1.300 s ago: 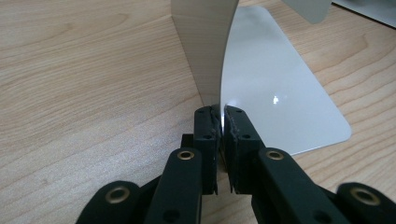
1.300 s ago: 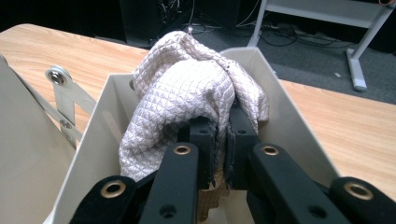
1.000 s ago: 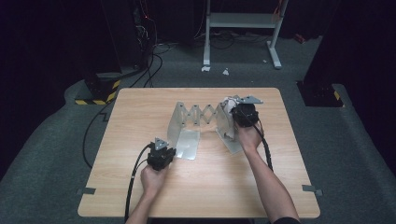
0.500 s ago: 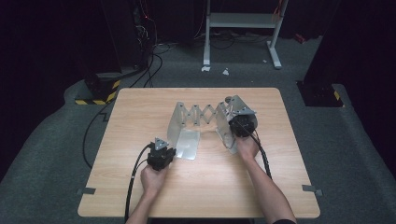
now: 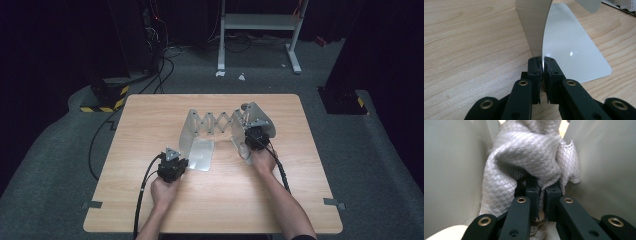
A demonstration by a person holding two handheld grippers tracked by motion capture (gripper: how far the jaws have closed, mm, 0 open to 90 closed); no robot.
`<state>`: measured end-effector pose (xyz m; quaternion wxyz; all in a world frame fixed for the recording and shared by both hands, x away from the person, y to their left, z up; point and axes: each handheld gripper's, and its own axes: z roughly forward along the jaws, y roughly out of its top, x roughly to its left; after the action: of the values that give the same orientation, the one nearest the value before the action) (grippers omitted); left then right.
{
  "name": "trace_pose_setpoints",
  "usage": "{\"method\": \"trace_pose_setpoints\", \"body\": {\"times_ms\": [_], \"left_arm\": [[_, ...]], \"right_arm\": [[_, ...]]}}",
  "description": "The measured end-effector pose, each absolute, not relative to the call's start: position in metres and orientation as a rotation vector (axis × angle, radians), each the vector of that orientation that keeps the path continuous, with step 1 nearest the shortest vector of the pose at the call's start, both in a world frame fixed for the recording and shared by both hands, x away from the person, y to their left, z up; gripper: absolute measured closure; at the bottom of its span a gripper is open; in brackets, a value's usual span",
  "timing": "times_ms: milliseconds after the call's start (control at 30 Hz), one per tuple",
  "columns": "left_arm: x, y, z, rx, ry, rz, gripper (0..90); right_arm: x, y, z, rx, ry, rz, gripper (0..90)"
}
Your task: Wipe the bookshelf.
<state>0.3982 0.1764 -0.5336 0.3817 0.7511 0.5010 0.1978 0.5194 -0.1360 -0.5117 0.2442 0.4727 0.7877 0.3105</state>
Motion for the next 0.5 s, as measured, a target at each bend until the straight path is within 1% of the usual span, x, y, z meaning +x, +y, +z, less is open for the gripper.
{"method": "trace_pose_setpoints", "body": {"times_ms": [200,500], "left_arm": [[0.398,0.177,-0.534,1.916,1.278,0.502,83.3],[0.398,0.177,-0.534,1.914,1.279,0.501,83.3]], "right_arm": [[0.515,-0.145,-0.494,1.286,2.105,0.898,84.9],[0.510,-0.147,-0.472,1.246,2.072,0.927,84.9]]}}
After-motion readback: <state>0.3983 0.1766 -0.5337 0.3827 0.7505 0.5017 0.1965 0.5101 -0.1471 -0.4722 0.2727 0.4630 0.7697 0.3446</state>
